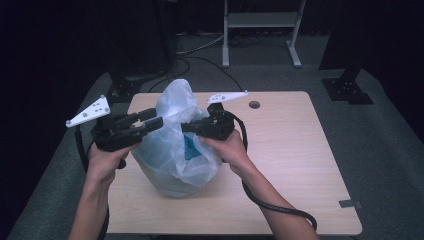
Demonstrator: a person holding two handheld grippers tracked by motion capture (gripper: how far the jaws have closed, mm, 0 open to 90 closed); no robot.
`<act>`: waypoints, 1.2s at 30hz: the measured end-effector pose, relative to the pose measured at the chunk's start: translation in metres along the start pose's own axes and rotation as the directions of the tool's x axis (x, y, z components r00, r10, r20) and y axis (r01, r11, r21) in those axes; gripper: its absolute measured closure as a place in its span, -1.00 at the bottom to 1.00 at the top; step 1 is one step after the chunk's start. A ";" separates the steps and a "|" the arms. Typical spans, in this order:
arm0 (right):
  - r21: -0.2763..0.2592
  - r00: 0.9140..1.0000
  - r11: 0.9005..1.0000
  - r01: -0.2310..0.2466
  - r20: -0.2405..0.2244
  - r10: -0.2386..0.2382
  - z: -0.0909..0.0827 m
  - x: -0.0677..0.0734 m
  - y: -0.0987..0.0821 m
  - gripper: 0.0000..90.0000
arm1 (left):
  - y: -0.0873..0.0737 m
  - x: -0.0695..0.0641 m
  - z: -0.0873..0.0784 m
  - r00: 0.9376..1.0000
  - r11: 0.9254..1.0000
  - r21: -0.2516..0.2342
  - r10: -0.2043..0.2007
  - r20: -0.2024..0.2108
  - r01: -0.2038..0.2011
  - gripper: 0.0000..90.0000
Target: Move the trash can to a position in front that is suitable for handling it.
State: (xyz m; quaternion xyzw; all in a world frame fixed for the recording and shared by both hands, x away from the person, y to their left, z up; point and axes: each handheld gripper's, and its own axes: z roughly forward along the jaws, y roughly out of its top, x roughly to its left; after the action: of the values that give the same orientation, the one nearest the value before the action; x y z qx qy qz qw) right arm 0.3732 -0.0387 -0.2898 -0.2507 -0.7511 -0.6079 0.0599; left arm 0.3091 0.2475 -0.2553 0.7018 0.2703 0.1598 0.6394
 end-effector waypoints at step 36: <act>-0.150 0.995 0.985 -0.088 0.032 0.094 -0.043 -0.019 0.048 0.98 | -0.061 0.023 -0.051 0.985 0.996 -0.044 -0.087 -0.150 0.082 -0.75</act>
State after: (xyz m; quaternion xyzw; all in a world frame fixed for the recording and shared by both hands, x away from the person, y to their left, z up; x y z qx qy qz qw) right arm 0.4022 -0.0790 -0.2436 -0.3004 -0.6926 -0.6536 0.0541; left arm 0.2874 0.3048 -0.3110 0.6632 0.3447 0.1908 0.6364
